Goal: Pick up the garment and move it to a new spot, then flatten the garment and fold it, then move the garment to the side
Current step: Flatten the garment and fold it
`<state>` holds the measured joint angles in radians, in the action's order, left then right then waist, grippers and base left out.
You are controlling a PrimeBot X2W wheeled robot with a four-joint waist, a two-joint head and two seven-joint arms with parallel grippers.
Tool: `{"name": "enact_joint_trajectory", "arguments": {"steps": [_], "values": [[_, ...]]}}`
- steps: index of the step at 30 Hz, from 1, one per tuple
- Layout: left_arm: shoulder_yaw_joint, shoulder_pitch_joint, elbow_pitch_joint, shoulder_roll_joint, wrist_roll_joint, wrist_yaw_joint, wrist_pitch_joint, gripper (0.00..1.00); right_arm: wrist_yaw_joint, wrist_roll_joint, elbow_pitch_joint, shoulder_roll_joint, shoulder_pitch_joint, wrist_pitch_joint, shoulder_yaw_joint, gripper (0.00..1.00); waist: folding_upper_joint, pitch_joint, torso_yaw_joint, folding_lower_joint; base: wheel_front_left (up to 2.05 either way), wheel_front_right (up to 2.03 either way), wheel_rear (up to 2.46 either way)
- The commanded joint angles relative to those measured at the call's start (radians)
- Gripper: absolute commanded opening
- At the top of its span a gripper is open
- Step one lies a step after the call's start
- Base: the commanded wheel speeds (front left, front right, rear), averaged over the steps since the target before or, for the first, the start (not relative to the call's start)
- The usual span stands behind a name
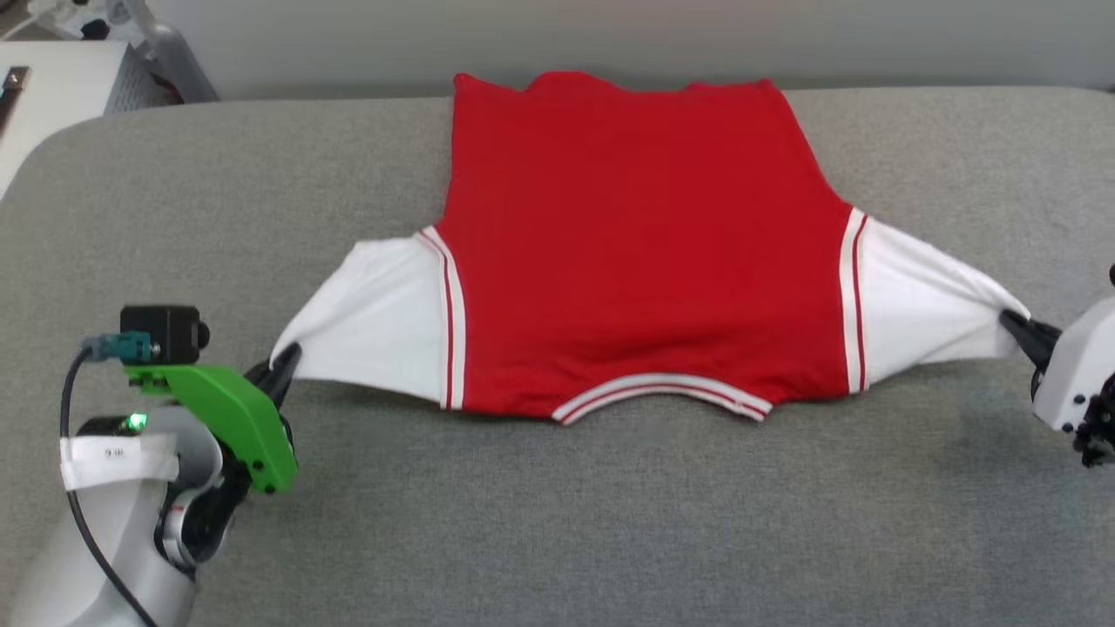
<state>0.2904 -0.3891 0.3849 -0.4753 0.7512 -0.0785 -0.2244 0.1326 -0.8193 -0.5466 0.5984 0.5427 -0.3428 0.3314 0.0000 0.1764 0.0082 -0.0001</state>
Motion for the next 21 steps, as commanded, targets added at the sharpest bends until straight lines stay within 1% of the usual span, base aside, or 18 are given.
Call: {"name": "enact_joint_trajectory", "arguments": {"steps": [1,8,9,10,12,14,17,21], "values": [[-0.004,0.059,-0.044,-0.027,0.017,0.020,-0.024,0.00,-0.002,-0.014,0.017,0.019,-0.050,-0.019,-0.021,0.00,0.0000,-0.059,-0.011,0.0001,0.00,0.00,0.00],[-0.005,0.269,-0.242,-0.053,0.077,0.078,-0.114,0.00,-0.002,-0.052,0.153,0.038,-0.244,-0.117,-0.100,0.00,0.0000,-0.102,-0.015,0.0001,0.00,0.00,0.00],[-0.005,0.298,-0.267,-0.060,0.084,0.088,-0.128,0.00,-0.002,-0.057,0.174,0.038,-0.273,-0.137,-0.119,0.00,0.0000,-0.108,-0.016,0.0001,0.00,0.00,0.00],[0.002,0.368,-0.335,-0.084,0.090,0.113,-0.166,0.00,-0.002,-0.080,0.240,0.034,-0.364,-0.203,-0.178,0.00,0.0000,-0.121,-0.013,0.0001,0.00,0.00,0.00],[0.012,0.407,-0.368,-0.102,0.081,0.129,-0.189,0.00,-0.002,-0.079,0.278,0.032,-0.420,-0.235,-0.212,0.00,0.0000,-0.134,-0.012,0.0001,0.00,0.00,0.00],[0.023,0.456,-0.410,-0.113,0.091,0.148,-0.224,0.00,-0.002,-0.070,0.327,0.022,-0.485,-0.270,-0.253,0.00,0.0000,-0.147,-0.012,0.0001,0.00,0.00,0.00],[0.029,0.512,-0.474,-0.127,0.114,0.163,-0.266,0.00,-0.002,-0.052,0.391,-0.006,-0.557,-0.308,-0.311,0.00,0.0000,-0.154,-0.015,0.0001,0.00,0.00,0.00],[0.026,0.556,-0.538,-0.134,0.126,0.189,-0.283,0.00,-0.002,0.003,0.455,-0.044,-0.628,-0.363,-0.361,0.00,0.0000,-0.150,-0.015,0.0001,0.00,0.00,0.00]]}}
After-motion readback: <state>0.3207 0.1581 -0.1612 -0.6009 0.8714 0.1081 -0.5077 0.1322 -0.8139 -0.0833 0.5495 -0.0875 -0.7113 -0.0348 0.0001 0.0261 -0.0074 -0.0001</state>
